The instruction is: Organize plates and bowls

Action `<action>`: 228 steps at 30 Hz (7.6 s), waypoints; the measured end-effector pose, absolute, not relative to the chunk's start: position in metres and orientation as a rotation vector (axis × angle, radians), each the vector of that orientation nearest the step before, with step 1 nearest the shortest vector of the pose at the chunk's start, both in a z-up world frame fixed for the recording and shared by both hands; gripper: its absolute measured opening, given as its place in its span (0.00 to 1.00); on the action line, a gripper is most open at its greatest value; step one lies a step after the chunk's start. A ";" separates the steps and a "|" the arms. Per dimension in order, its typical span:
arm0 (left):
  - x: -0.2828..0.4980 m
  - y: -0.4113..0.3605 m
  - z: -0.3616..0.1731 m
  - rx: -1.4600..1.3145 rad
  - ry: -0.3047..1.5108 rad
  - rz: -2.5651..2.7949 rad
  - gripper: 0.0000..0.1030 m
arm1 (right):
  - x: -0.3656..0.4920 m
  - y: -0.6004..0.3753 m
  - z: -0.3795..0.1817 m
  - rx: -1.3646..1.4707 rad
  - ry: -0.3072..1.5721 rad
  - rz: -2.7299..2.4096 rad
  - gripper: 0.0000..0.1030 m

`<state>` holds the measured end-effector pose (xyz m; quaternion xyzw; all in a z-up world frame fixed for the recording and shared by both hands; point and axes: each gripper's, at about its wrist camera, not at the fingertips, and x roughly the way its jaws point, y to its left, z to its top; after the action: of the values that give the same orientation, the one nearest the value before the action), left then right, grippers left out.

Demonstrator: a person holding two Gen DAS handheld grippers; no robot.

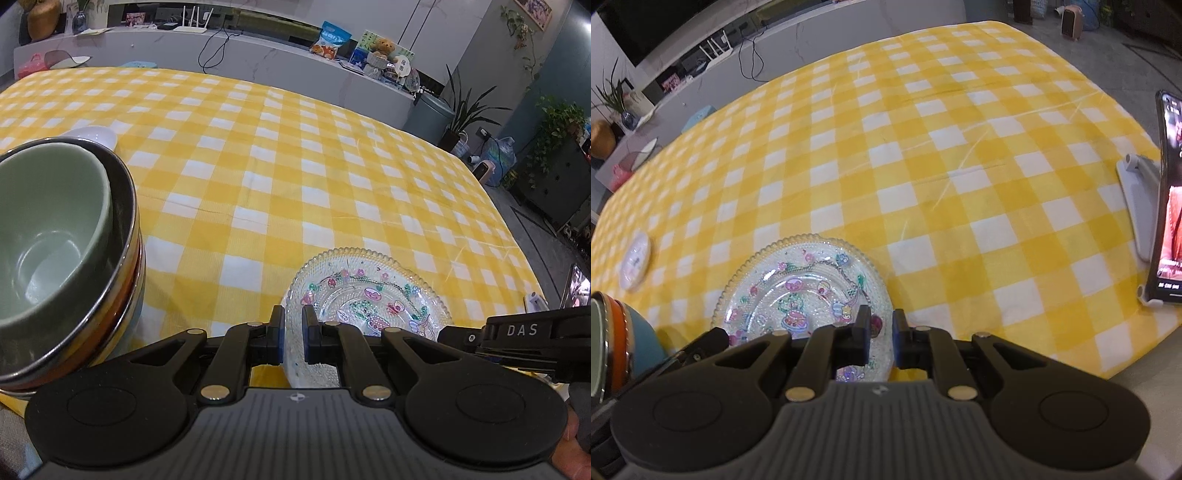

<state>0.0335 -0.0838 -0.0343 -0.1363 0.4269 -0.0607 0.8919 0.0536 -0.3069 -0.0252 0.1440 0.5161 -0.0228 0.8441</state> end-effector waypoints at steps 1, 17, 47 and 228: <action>0.032 -0.085 -0.034 -0.274 0.883 -0.127 0.09 | 0.054 -0.306 -0.026 0.293 1.090 -0.051 0.10; 0.029 -0.091 -0.035 -0.201 0.885 -0.120 0.09 | 0.053 -0.290 -0.025 0.165 1.095 -0.059 0.11; 0.026 -0.092 0.008 -0.153 0.841 -0.211 0.26 | 0.042 -0.274 0.007 0.142 0.899 0.025 0.38; 0.039 -0.106 0.000 -0.109 0.962 -0.261 0.37 | 0.039 -0.272 -0.015 0.170 1.001 0.088 0.39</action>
<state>0.0391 -0.1057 -0.0001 -0.0522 0.4610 -0.1253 0.8770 0.0390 -0.2717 -0.0149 0.0816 0.4791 0.0420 0.8730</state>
